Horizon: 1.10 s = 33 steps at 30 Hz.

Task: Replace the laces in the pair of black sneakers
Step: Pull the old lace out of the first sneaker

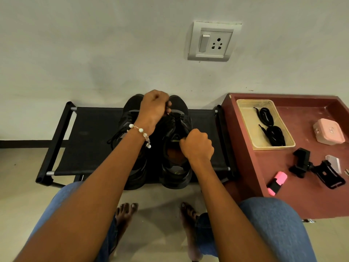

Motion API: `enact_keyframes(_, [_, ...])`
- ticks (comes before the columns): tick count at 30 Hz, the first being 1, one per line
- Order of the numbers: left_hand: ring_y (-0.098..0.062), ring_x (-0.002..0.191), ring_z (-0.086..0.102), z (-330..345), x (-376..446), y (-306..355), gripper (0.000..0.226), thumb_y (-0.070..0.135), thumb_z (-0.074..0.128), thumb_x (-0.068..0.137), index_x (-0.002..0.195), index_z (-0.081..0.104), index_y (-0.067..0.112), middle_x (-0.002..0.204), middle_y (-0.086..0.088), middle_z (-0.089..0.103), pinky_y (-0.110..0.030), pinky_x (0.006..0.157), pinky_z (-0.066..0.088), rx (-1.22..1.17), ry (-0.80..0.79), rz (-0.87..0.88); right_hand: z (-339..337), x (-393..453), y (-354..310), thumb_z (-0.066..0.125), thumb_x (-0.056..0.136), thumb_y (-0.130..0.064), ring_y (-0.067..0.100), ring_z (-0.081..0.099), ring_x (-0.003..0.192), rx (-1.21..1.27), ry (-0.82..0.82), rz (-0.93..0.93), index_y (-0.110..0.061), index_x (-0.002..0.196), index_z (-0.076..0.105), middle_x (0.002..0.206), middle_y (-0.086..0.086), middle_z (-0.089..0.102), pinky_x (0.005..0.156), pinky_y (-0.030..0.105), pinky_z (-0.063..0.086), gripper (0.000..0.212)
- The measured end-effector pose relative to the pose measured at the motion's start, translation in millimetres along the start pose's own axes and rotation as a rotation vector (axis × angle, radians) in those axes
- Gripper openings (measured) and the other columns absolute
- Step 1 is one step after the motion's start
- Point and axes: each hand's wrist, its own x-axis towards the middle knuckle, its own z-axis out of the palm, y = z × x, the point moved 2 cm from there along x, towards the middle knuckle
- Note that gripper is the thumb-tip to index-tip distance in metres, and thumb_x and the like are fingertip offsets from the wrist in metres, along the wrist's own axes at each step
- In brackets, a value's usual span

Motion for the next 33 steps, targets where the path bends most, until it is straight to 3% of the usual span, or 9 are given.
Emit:
enact_keyframes(4, [-0.009,0.079,0.06,7.7,-4.4,-13.1,0.014,0.02,0.067,0.084,0.098,0.069,0.018,0.078,0.012,0.061,-0.023,0.079,0.049,0.668,-0.081,0.271,0.5,-0.4,0.6,0.052,0.094,-0.03,0.035,0.061,0.093,-0.006,-0.003,-0.012,-0.007,0.098,0.056,0.103,0.013,0.061,0.065,0.036,0.042,0.024])
enact_keyframes(6, [-0.015,0.083,0.065,12.8,-6.9,-17.7,0.015,0.021,0.068,0.083,0.096,0.075,0.017,0.086,0.002,0.07,-0.029,0.08,0.053,0.887,-0.131,0.326,0.6,-0.2,0.5,0.052,0.094,-0.029,0.034,0.061,0.094,-0.011,-0.003,-0.011,-0.007,0.101,0.056,0.104,0.012,0.061,0.065,0.036,0.042,0.024])
enact_keyframes(11, [-0.027,0.087,0.063,26.8,-12.9,-24.5,0.016,0.022,0.063,0.089,0.098,0.073,0.013,0.1,-0.007,0.065,-0.034,0.068,0.054,1.21,0.006,0.383,1.8,-0.2,-0.1,0.05,0.094,-0.021,0.027,0.056,0.083,-0.028,-0.004,-0.013,-0.009,0.093,0.053,0.103,0.012,0.06,0.064,0.035,0.04,0.013])
enact_keyframes(15, [-0.03,0.092,0.059,40.1,-27.0,-22.4,0.009,0.011,0.052,0.095,0.097,0.061,0.008,0.1,-0.01,0.057,-0.031,0.06,0.04,1.407,0.085,0.482,1.3,0.1,0.1,0.051,0.094,-0.021,0.032,0.061,0.096,-0.026,-0.001,-0.002,-0.006,0.101,0.057,0.107,0.013,0.061,0.066,0.035,0.039,0.018])
enact_keyframes(19, [-0.03,0.084,0.062,32.2,-14.7,-22.0,0.018,0.019,0.052,0.094,0.088,0.063,0.007,0.091,-0.008,0.061,-0.031,0.062,0.041,1.308,0.057,0.435,2.3,0.9,0.8,0.051,0.094,-0.022,0.033,0.061,0.095,-0.027,-0.002,-0.009,-0.006,0.102,0.057,0.106,0.013,0.061,0.066,0.035,0.041,0.019])
enact_keyframes(23, [-0.025,0.068,0.059,16.5,-4.7,-21.9,0.028,0.027,0.06,0.086,0.071,0.066,0.005,0.066,-0.006,0.062,-0.029,0.063,0.037,1.035,0.02,0.172,1.3,0.5,-0.4,0.051,0.095,-0.028,0.034,0.062,0.093,-0.014,-0.007,-0.017,-0.007,0.102,0.057,0.104,0.012,0.061,0.065,0.036,0.043,0.024])
enact_keyframes(28, [-0.03,0.073,0.071,-7.6,5.0,-16.5,0.023,0.015,0.061,0.087,0.073,0.062,-0.004,0.084,-0.016,0.07,-0.035,0.062,0.061,0.201,0.102,-0.205,-1.7,-0.6,-0.2,0.052,0.093,-0.025,0.034,0.061,0.088,0.009,-0.017,-0.011,-0.01,0.086,0.049,0.095,0.01,0.059,0.064,0.036,0.043,0.017])
enact_keyframes(30, [-0.034,0.071,0.07,-19.3,7.3,-12.9,0.017,0.011,0.062,0.083,0.074,0.064,-0.003,0.078,-0.02,0.065,-0.037,0.061,0.061,0.287,0.157,-0.169,-3.0,-2.2,-1.7,0.052,0.093,-0.024,0.035,0.061,0.091,0.004,-0.033,-0.016,-0.009,0.088,0.051,0.095,0.01,0.057,0.065,0.036,0.043,0.016])
enact_keyframes(33, [-0.033,0.076,0.065,-24.5,3.1,-7.4,0.009,0.012,0.063,0.08,0.074,0.067,0.006,0.076,-0.013,0.063,-0.041,0.074,0.057,0.75,0.168,0.07,-5.9,-3.6,-3.9,0.053,0.094,-0.025,0.036,0.06,0.098,-0.032,-0.079,-0.035,-0.006,0.098,0.054,0.108,0.014,0.059,0.067,0.036,0.042,0.019])
